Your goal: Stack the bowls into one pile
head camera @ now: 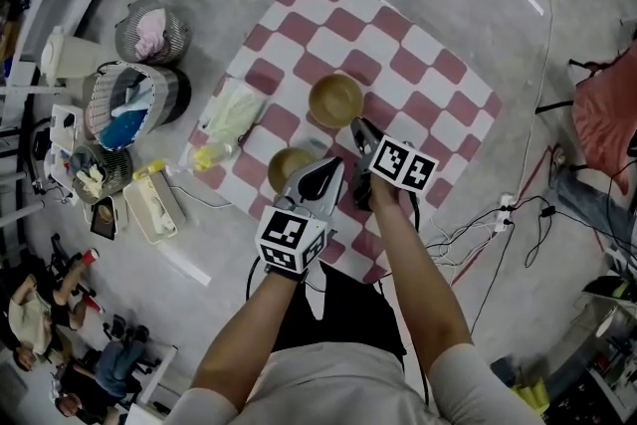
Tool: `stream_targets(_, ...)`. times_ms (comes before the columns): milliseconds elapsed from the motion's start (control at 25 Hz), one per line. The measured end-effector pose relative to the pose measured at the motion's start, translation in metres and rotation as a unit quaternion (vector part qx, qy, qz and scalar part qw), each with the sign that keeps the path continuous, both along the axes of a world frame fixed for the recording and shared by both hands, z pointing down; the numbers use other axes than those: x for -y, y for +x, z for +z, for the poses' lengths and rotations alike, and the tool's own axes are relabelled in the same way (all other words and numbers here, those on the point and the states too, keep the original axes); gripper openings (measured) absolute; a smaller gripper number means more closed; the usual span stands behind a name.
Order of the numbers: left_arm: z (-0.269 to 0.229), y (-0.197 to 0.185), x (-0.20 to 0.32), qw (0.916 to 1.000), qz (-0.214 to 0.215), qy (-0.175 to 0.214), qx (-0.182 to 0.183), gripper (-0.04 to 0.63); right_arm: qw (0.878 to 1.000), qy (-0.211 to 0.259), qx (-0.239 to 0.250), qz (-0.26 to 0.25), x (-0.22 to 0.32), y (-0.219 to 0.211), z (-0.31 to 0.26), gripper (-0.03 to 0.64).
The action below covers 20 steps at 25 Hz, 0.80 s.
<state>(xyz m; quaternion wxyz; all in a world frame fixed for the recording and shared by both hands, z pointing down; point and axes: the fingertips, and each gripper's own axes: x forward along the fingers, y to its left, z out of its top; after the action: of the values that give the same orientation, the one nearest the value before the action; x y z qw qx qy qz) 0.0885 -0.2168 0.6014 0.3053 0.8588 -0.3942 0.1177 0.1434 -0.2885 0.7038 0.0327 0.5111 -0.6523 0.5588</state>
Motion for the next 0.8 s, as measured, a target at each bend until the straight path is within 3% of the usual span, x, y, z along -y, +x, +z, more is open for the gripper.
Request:
stream_targets(480, 0.002, -0.014, -0.014, 0.9998, -0.016, -0.005, 0.009, 0.006, 0.999, -0.035, 0.011, 0.005, 0.013, -0.002, 0.014, 0.045)
stream_targets(800, -0.013, -0.025, -0.023, 0.9998, -0.013, 0.006, 0.010, 0.006, 0.999, -0.032, 0.018, 0.020, 0.001, 0.001, -0.002, 0.018)
